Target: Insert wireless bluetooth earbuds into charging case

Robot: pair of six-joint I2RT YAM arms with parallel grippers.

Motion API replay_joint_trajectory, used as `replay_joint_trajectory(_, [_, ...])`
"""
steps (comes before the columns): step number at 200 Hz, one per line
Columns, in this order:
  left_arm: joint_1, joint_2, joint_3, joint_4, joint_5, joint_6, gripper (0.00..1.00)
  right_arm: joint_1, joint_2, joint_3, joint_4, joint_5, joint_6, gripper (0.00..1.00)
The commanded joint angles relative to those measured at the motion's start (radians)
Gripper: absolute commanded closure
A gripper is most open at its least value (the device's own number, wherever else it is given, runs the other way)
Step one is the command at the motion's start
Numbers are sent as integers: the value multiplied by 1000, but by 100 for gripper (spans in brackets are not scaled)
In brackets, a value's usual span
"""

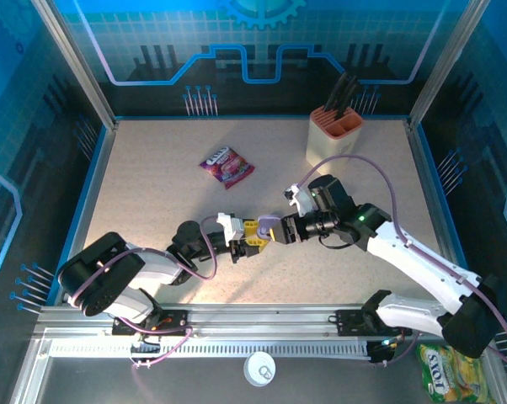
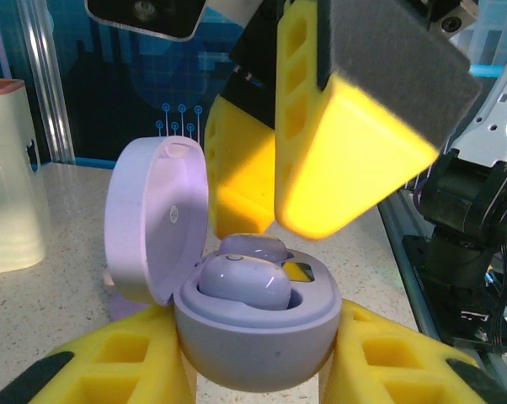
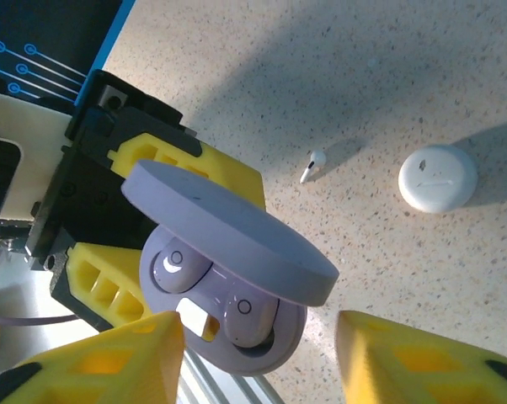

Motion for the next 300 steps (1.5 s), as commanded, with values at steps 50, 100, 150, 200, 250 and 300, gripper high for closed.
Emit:
replay_joint_trajectory(50, [-7, 2, 31, 30, 49, -30, 70, -45, 12, 78, 145, -67, -13, 24])
replay_joint_trajectory(100, [-6, -40, 34, -42, -20, -37, 70, -44, 25, 87, 131, -240, -27, 35])
replay_joint_trajectory(150, [-6, -75, 33, -73, -58, -57, 69, -44, -36, 21, 155, -290, 0, 40])
replay_joint_trajectory(200, [-6, -98, 43, -71, -57, -56, 69, -86, -95, -24, 221, -247, 61, 35])
replay_joint_trajectory(250, [-8, -99, 41, -78, 6, -35, 69, -104, -73, -4, 221, -225, 82, 32])
replay_joint_trajectory(300, [-8, -116, 54, -96, 6, -31, 69, -72, -9, 34, 197, -253, 40, 32])
